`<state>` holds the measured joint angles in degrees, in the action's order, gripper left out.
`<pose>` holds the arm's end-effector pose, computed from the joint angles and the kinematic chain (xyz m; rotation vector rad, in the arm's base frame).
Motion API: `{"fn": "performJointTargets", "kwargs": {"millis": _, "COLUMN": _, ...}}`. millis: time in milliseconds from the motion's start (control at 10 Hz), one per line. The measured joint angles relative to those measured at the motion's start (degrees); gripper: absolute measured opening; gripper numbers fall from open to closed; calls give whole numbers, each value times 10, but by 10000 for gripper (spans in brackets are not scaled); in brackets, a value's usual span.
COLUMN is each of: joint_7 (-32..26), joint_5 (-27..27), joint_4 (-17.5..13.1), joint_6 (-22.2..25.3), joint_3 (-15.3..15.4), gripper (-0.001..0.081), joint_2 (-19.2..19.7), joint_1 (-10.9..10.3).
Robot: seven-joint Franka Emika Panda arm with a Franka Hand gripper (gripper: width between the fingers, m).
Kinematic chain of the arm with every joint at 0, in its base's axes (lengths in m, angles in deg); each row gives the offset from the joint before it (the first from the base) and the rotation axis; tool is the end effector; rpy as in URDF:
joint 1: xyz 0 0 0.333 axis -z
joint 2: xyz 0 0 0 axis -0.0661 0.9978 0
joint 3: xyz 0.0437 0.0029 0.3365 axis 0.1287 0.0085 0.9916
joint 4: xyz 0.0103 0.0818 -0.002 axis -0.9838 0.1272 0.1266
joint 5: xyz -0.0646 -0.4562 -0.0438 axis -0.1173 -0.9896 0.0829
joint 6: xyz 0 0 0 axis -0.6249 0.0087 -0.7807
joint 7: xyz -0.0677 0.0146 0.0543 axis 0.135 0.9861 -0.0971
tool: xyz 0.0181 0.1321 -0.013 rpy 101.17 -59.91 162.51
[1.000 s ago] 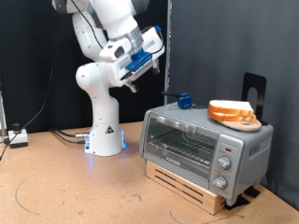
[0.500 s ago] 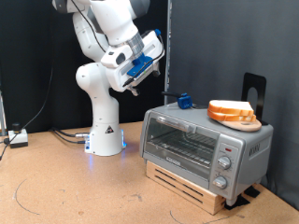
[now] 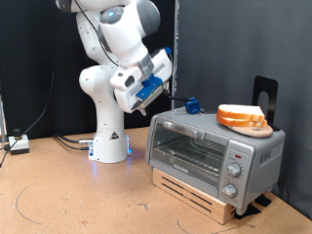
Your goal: Make a piece of toast with the oven
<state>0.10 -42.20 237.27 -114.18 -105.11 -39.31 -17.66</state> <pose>0.4074 0.0101 0.3651 -2.5741 0.6923 0.3428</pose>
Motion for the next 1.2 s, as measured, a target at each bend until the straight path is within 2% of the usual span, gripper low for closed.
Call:
{"fn": "performJointTargets", "kwargs": {"millis": 200, "joint_7": -1, "joint_5": 8, "joint_4": 23, "joint_6": -42, "joint_3": 8, "gripper": 807, "joint_2": 25, "joint_1": -3}}
{"fn": "performJointTargets", "kwargs": {"millis": 700, "joint_7": -7, "joint_5": 26, "joint_4": 56, "joint_6": -125, "joint_3": 21, "gripper": 807, "joint_2": 74, "joint_1": -30}}
{"fn": "performJointTargets", "kwargs": {"millis": 900, "joint_7": -11, "joint_5": 35, "joint_4": 57, "joint_6": -135, "joint_3": 21, "gripper": 807, "joint_2": 82, "joint_1": -36}}
{"fn": "performJointTargets", "kwargs": {"millis": 1200, "joint_7": -5, "joint_5": 34, "joint_4": 56, "joint_6": -138, "joint_3": 20, "gripper": 807, "joint_2": 85, "joint_1": -30}}
